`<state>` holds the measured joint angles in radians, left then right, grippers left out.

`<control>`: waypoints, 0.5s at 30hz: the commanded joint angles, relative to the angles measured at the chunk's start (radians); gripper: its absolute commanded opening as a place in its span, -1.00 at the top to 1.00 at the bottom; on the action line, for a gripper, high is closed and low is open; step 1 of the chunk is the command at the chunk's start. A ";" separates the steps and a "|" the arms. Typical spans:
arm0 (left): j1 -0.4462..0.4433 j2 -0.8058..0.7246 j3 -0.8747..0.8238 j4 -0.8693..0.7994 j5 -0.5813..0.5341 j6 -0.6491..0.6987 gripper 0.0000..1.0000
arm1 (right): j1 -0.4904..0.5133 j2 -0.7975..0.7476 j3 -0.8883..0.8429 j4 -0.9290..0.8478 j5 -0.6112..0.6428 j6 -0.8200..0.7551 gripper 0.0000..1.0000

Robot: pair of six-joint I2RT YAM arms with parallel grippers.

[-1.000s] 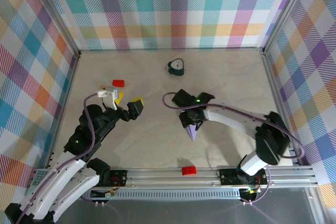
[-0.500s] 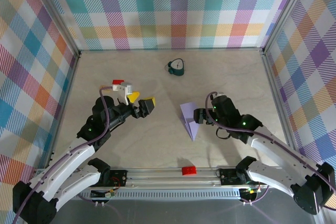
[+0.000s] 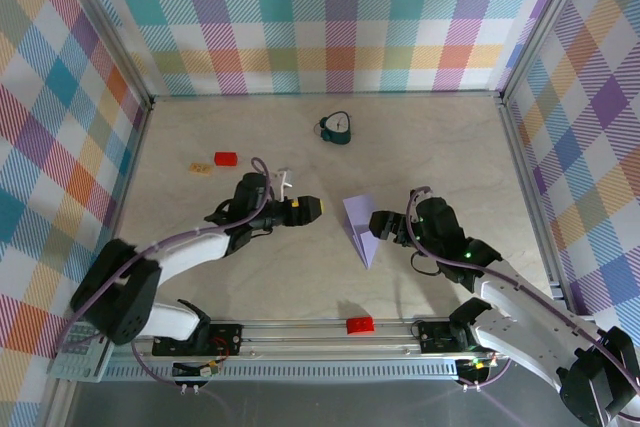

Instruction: Fold a paper plane with a square sheet of paper (fold left side to right side)

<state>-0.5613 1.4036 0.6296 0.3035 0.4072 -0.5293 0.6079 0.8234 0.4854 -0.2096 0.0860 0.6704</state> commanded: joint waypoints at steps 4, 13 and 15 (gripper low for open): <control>-0.056 0.204 0.126 0.089 0.089 -0.127 -0.45 | -0.008 -0.003 -0.010 0.042 -0.016 0.034 -0.98; -0.112 0.424 0.237 0.156 0.130 -0.217 -0.16 | -0.008 -0.057 -0.039 0.008 -0.006 0.058 -0.98; -0.117 0.456 0.258 0.157 0.130 -0.222 -0.12 | -0.008 -0.075 -0.047 0.002 -0.003 0.063 -0.98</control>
<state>-0.6632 1.8294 0.8497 0.4194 0.5083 -0.7197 0.6033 0.7753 0.4511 -0.2028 0.0811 0.7116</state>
